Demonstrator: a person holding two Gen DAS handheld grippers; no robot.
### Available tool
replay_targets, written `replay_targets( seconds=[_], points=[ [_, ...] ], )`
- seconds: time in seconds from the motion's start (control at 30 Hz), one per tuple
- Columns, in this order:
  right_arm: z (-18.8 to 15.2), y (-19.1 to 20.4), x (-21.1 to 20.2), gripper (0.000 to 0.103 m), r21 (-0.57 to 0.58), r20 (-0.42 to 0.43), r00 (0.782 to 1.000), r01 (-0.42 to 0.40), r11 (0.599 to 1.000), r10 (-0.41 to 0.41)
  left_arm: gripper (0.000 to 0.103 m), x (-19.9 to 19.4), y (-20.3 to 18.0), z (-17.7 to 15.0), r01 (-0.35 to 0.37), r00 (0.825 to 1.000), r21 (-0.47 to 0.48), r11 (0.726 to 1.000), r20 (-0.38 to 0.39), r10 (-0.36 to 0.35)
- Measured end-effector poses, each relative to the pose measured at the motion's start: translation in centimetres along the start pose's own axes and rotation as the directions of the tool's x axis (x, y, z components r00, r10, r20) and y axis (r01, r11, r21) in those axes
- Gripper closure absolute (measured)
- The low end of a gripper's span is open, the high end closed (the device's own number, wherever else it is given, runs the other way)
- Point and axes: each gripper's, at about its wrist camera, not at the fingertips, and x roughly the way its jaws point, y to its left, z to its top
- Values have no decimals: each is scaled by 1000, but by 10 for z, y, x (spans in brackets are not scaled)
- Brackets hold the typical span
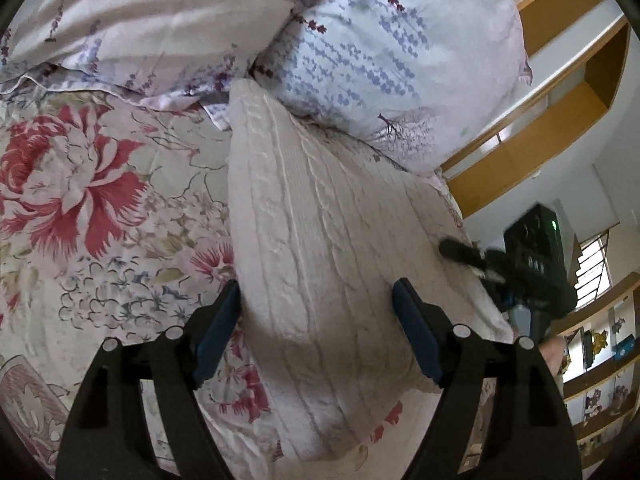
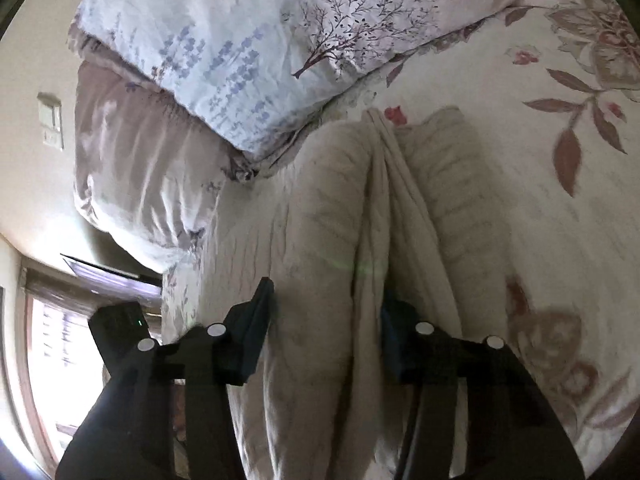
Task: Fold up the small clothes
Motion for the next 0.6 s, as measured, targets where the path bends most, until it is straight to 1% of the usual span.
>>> replay_targets(
  seconds=[0.07, 0.1, 0.13, 0.17, 0.23, 0.27, 0.33, 0.4, 0.43, 0.47, 0.53, 0.6],
  points=[
    [8, -2, 6, 53, 27, 0, 1000, -7, 1000, 7, 26, 2, 2, 0, 12, 1000, -8, 1000, -12, -12],
    [13, -2, 8, 57, 37, 1, 1000, -4, 999, 4, 26, 4, 3, 1, 16, 1000, -12, 1000, -15, -16],
    [16, -3, 11, 68, 39, 2, 1000, 10, 999, -10, 26, 4, 4, 0, 21, 1000, -16, 1000, -17, -21],
    [19, -2, 12, 75, 37, 4, 999, 34, 999, -34, 26, 5, 5, 1, 27, 999, -21, 999, -18, -27],
    [19, 2, 10, 84, 3, 20, 998, 55, 998, -55, 25, 4, 5, 2, 36, 999, -28, 999, -15, -36],
    [16, 10, 5, 85, -44, 48, 996, 81, 996, -79, 24, 3, 6, 2, 38, 999, -30, 999, -12, -39],
    [12, 22, -4, 86, -107, 101, 990, 113, 988, -103, 24, -1, 7, 2, 42, 999, -34, 999, -5, -42],
    [8, 40, -19, 86, -179, 176, 976, 156, 971, -125, 24, -2, 7, 3, 49, 999, -41, 998, 3, -49],
    [8, 48, -25, 86, -203, 208, 968, 180, 962, -137, 24, -4, 8, 3, 54, 999, -44, 998, 8, -54],
    [6, 57, -35, 86, -233, 259, 953, 217, 948, -155, 24, -6, 8, 3, 57, 998, -46, 997, 13, -57],
    [4, 65, -47, 86, -256, 314, 932, 267, 929, -181, 24, -9, 8, 3, 62, 998, -44, 997, 19, -61],
    [5, 61, -52, 86, -247, 336, 912, 327, 912, -236, 24, -8, 6, 3, 61, 998, -41, 997, 17, -60]
  ],
)
